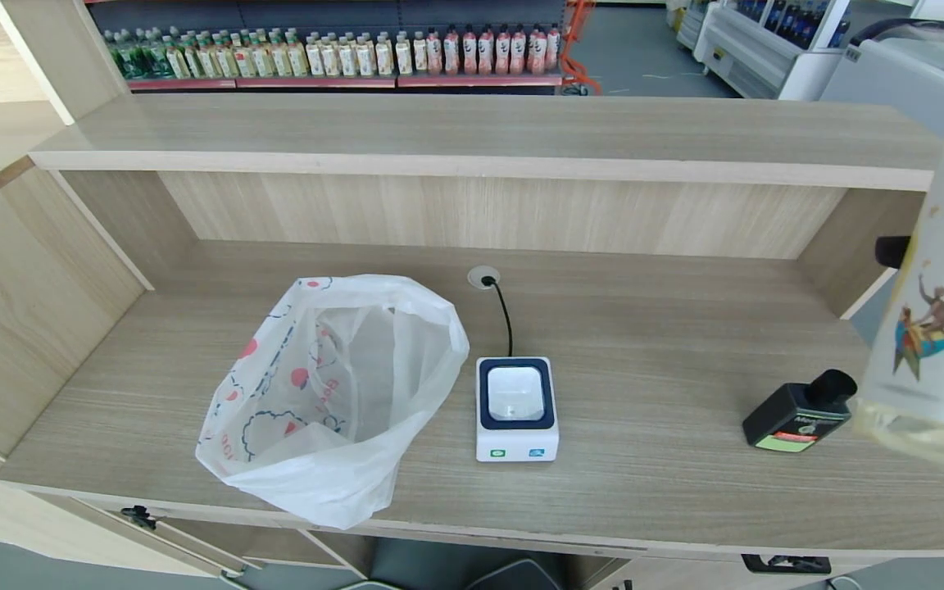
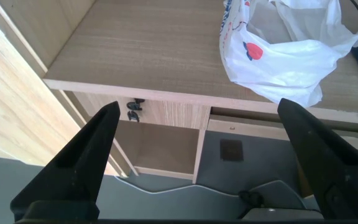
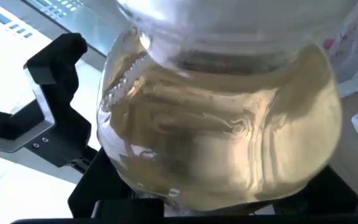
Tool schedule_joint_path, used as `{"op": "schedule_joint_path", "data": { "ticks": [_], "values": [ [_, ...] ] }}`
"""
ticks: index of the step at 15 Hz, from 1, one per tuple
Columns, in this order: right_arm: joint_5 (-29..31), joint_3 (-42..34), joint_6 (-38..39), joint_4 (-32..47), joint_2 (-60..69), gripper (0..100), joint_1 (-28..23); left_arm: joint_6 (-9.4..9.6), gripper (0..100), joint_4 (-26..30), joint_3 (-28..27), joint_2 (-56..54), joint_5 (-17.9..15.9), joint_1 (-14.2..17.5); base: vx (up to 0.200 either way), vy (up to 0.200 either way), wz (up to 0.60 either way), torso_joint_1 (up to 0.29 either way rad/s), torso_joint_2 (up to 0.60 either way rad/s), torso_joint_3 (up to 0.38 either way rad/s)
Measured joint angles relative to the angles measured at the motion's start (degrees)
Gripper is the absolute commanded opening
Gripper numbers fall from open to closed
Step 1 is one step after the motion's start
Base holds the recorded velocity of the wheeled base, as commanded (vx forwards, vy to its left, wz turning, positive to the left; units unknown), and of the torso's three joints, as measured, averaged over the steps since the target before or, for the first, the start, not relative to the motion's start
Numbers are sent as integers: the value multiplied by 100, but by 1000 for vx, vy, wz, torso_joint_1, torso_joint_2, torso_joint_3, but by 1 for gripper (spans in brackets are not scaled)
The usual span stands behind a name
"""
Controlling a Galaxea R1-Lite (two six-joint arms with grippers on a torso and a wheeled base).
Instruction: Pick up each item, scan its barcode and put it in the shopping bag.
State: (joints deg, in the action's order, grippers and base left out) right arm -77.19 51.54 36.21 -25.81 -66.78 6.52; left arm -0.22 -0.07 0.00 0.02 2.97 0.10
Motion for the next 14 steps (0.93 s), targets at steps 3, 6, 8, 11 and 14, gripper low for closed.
{"op": "schedule_joint_path", "data": {
  "ticks": [3, 6, 8, 11, 14],
  "values": [
    [-126, -35, 85, 16, 195, 0, 190, -2, 100, 0, 0, 0, 0, -5, 0, 0, 0, 0, 0, 0],
    [-128, -85, 94, 33, 319, 0, 367, -2, 100, 0, 0, 0, 0, 0, 0, 0, 0, 0, 0, 0],
    [-128, -190, 93, 20, 405, 0, 478, -2, 100, 0, 0, 0, 0, 0, 0, 0, 0, 0, 0, 0],
    [-128, -378, 77, 20, 532, 0, 605, -2, 100, 0, 0, 0, 0, -5, 0, 0, 0, 0, 0, 0],
    [-123, -491, 68, 27, 636, 0, 708, 0, 100, 0, 0, 0, 0, 0, 0, 0, 0, 0, 0, 0]
  ]
}}
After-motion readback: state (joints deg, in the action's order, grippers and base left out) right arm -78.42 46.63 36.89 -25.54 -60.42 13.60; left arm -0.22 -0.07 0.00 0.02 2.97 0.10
